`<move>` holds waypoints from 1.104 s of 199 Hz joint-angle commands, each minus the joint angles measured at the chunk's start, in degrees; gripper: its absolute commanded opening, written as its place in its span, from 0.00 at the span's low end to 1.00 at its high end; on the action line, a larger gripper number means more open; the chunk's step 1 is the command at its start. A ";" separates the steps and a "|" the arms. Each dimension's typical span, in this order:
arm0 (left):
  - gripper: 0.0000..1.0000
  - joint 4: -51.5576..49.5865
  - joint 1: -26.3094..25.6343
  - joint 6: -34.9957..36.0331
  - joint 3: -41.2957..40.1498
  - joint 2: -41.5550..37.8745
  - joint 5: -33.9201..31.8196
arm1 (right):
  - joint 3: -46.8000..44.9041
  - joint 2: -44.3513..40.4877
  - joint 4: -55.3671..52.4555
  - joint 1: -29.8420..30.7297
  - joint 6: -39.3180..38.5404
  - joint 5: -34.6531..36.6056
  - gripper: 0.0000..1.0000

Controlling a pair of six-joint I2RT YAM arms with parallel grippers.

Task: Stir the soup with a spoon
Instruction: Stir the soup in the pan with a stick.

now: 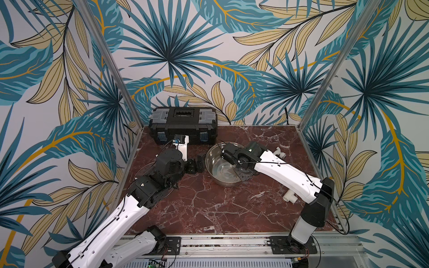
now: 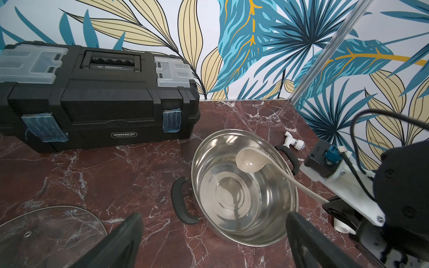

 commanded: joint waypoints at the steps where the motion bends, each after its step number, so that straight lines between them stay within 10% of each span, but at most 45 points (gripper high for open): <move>1: 1.00 1.65 -0.10 -0.16 -1.99 -0.08 0.88 | 2.77 1.55 3.06 0.24 -1.25 -3.75 0.00; 94: 1.00 1.23 -0.14 8.02 -4.05 -0.90 10.12 | -1.34 -2.94 3.27 2.16 -1.63 -16.39 0.00; 220: 1.00 6.10 -0.14 23.91 -7.94 -6.64 27.94 | -7.80 -6.51 1.58 -2.68 0.79 -5.62 0.00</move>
